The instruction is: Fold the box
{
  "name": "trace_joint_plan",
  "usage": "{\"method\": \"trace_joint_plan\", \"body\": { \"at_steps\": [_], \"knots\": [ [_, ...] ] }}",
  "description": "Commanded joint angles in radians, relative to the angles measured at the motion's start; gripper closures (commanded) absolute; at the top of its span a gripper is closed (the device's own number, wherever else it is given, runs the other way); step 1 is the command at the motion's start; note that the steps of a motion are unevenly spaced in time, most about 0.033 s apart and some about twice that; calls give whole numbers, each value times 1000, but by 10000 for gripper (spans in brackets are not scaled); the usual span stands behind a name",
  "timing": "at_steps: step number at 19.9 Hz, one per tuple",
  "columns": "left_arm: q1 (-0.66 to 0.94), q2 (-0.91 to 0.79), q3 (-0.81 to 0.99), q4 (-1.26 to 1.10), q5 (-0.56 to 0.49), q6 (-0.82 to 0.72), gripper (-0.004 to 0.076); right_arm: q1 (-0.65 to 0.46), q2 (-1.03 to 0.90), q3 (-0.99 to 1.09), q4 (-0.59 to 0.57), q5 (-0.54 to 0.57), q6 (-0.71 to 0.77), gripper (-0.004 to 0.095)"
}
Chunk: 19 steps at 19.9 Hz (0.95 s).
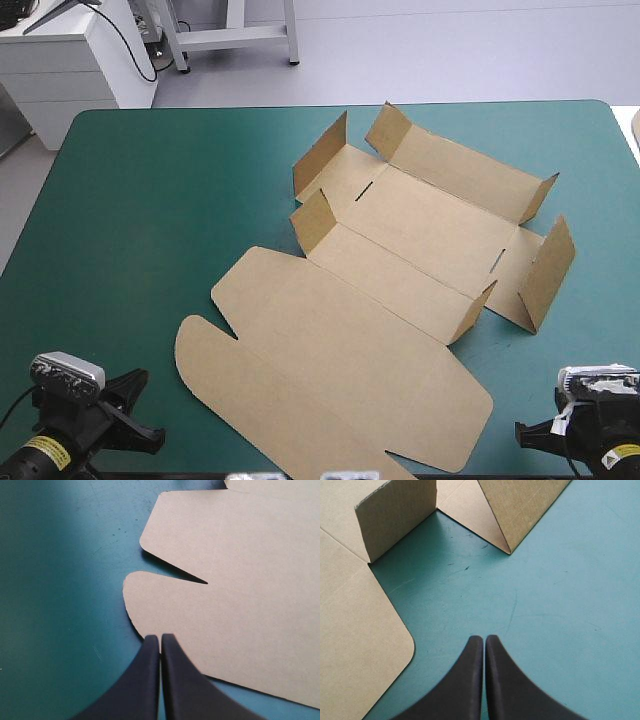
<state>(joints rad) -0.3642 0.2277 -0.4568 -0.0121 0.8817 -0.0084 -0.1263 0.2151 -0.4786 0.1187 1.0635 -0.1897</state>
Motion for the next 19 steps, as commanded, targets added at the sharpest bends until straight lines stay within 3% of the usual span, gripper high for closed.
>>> {"method": "trace_joint_plan", "body": {
  "at_steps": [1, 19],
  "knots": [
    [-6, 14, -25, -3, -64, 2, 731, 1, 13, -24, 7, -55, -2, 910],
    [-6, 14, -27, -1, -63, 0, 731, 1, 13, -37, -10, -78, -2, 910]
  ]
}}
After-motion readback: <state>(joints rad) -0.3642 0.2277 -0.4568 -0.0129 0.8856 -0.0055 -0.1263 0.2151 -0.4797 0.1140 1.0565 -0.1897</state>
